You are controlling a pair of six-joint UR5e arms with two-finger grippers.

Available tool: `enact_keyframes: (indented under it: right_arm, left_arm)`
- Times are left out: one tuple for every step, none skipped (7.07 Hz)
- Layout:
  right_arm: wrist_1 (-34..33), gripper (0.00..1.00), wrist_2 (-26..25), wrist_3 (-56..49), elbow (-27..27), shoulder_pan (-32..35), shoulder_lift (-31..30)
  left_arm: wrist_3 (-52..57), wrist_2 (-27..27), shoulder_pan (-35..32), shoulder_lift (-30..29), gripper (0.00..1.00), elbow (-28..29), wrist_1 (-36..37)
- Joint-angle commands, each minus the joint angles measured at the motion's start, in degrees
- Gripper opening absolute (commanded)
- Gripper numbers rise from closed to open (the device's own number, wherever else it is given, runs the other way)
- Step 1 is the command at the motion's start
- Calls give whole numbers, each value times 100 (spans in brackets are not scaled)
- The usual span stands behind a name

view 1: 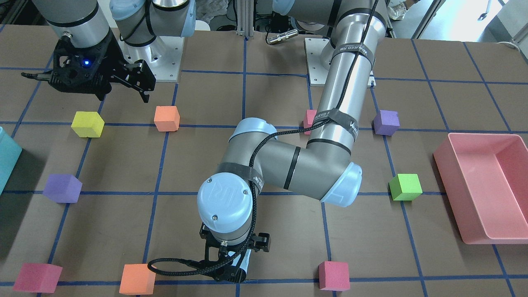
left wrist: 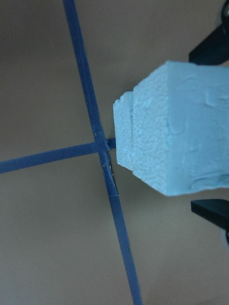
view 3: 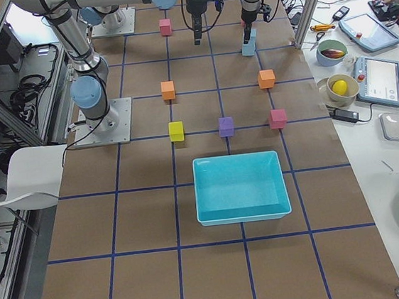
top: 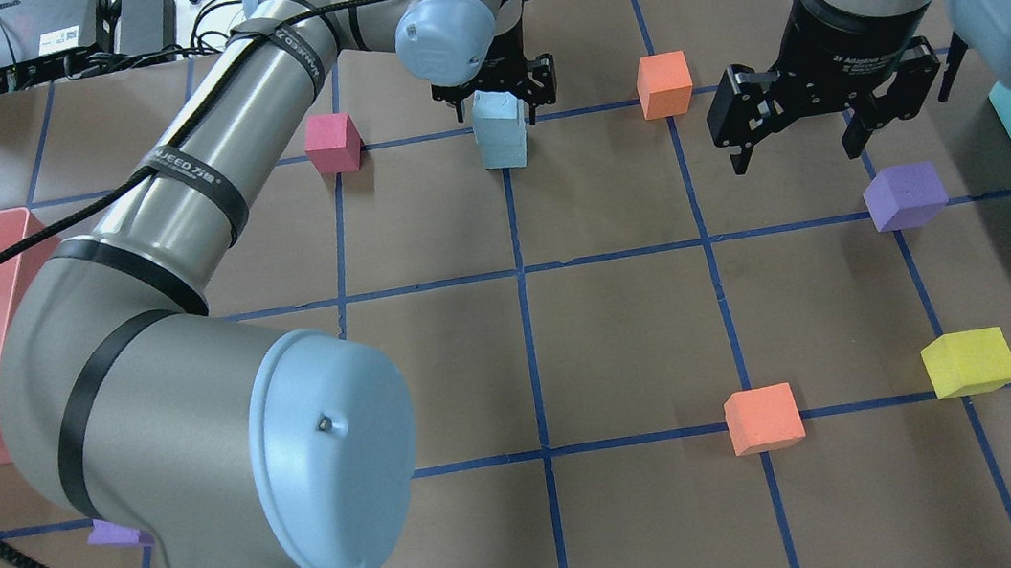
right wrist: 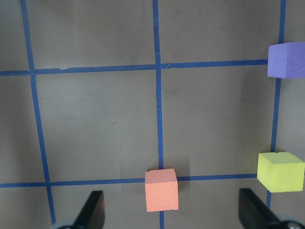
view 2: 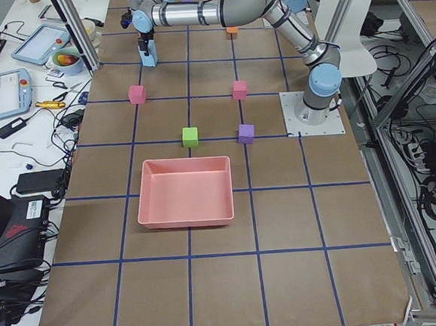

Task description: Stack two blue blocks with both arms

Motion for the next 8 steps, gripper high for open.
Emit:
enact_keyframes:
  right_arm:
    - [-6,100,3,3,3,13,-6]
    - [-6,100,3,3,3,4,-6]
    - [-14,100,3,3,3,13,-6]
    - [-6,100,3,-6,3,13,-6]
    - [-40,100,3,3,3,13,-6]
    - [-49,100,3,3,3,13,-6]
    - [-50,100,3,3,12,22,2]
    - [-58,100,3,3,12,13,2]
  left_arm:
    - [189,-302,230,880,100,-147,-1224]
    - [268,-303,336,1284,100,-348,-1658]
    - [295,-303,476,1706,100,-611,-1793]
    - [304,-303,669,2128,100,-910,-2020]
    - [304,-259,836,2550,100,-1243,-2266]
    - [417,-85,1020,2893,100,-1716,-2251]
    - [523,30,1127,3236,100,-2261,-1886]
    - [472,5,1162,3544,100,-2858,-1177]
